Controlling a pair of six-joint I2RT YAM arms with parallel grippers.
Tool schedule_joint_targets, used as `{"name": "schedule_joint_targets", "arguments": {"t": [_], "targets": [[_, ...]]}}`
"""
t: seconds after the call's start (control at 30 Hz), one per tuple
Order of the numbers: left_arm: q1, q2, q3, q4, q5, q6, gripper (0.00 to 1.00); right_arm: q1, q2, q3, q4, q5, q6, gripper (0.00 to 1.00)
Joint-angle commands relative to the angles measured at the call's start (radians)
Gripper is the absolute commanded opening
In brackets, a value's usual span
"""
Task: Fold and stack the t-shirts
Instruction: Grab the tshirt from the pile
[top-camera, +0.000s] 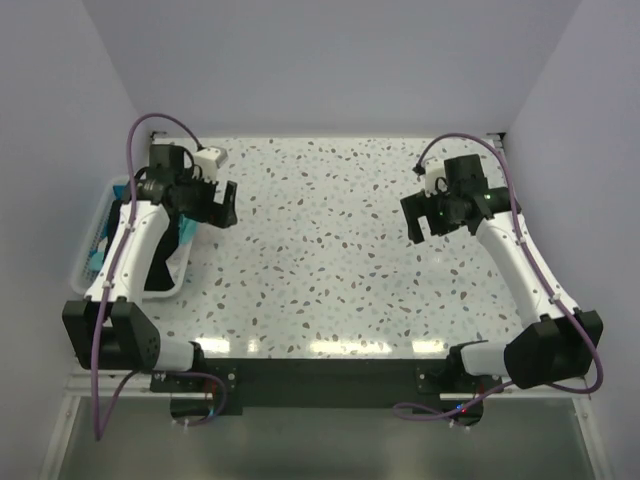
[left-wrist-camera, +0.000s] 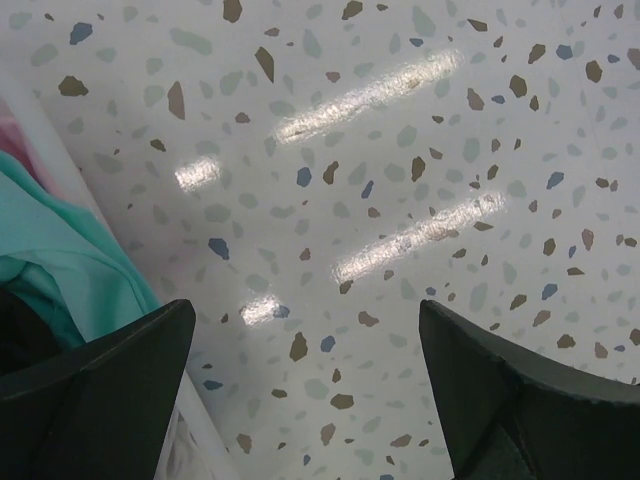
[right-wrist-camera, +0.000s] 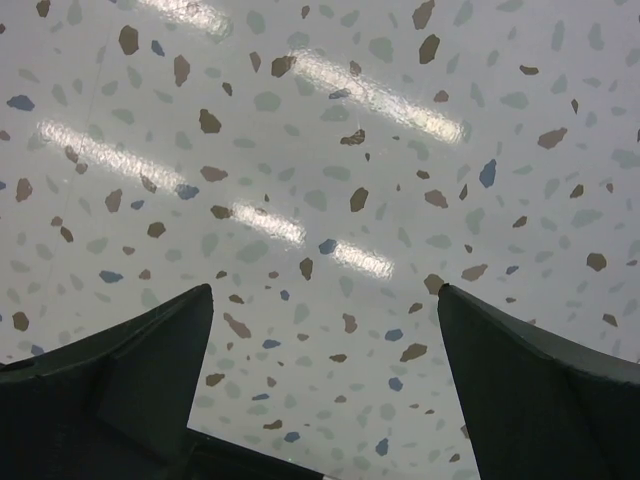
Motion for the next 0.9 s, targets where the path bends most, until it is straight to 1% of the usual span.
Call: {"name": "schedule_joint_targets", "arguments": {"t": [0.0, 0.03, 0.07, 0.1, 0.13, 0.17, 0.23, 0.3, 0.33, 0.37, 0.4, 0.47, 0.5, 0.57, 0.6, 0.7, 0.77, 0.87], "targets": [[0.007, 0.023, 0.079, -0.014, 0.047, 0.032, 1.00, -0.002, -0.030, 0.013, 0.002, 0.022, -0.012, 0.99], [0.007, 0.038, 0.113, -0.035, 0.044, 0.029, 1.00, -0.001, -0.033, 0.015, -0.003, 0.019, -0.012, 0.99], [0.007, 0.067, 0.145, -0.062, 0.070, 0.029, 1.00, -0.001, -0.038, 0.012, -0.006, 0.014, -0.012, 0.99], [0.048, 0.076, 0.212, -0.100, 0.093, 0.026, 1.00, -0.003, -0.051, 0.007, -0.006, 0.016, -0.009, 0.99], [0.065, 0.077, 0.237, -0.108, 0.149, 0.024, 1.00, -0.003, -0.059, -0.002, -0.006, 0.016, -0.009, 0.99], [0.079, 0.073, 0.268, -0.120, 0.165, 0.029, 1.00, -0.003, -0.068, -0.004, -0.007, 0.014, -0.012, 0.99], [0.113, 0.057, 0.343, -0.157, 0.160, 0.050, 1.00, -0.003, -0.097, -0.019, -0.006, 0.019, -0.023, 0.99], [0.172, 0.041, 0.371, -0.174, 0.151, 0.066, 1.00, -0.003, -0.134, -0.034, 0.010, 0.043, -0.027, 0.99], [0.203, 0.035, 0.404, -0.186, 0.159, 0.072, 1.00, -0.003, -0.145, -0.050, 0.017, 0.042, -0.028, 0.99], [0.266, 0.038, 0.423, -0.204, 0.163, 0.084, 1.00, -0.003, -0.153, -0.053, 0.013, 0.033, -0.037, 0.99], [0.303, 0.044, 0.443, -0.245, 0.171, 0.092, 1.00, -0.002, -0.160, -0.056, 0.011, 0.007, -0.056, 0.98], [0.386, 0.066, 0.490, -0.281, 0.214, 0.116, 1.00, -0.002, -0.163, -0.062, 0.005, -0.003, -0.060, 0.99], [0.463, 0.073, 0.501, -0.313, 0.225, 0.147, 1.00, -0.003, -0.157, -0.061, -0.012, -0.010, -0.063, 0.99], [0.521, 0.106, 0.541, -0.356, 0.239, 0.190, 1.00, -0.001, -0.131, -0.061, -0.023, -0.030, -0.066, 0.99], [0.566, 0.113, 0.544, -0.375, 0.235, 0.219, 1.00, -0.001, -0.119, -0.059, -0.029, -0.035, -0.069, 0.99], [0.651, 0.148, 0.538, -0.404, 0.231, 0.279, 1.00, -0.003, -0.061, -0.047, -0.036, -0.044, -0.067, 0.99], [0.680, 0.184, 0.524, -0.418, 0.200, 0.315, 1.00, -0.003, -0.032, -0.028, -0.046, -0.053, -0.067, 0.98], [0.693, 0.207, 0.459, -0.399, 0.125, 0.342, 1.00, -0.003, -0.016, -0.025, -0.043, -0.055, -0.075, 0.99]]}}
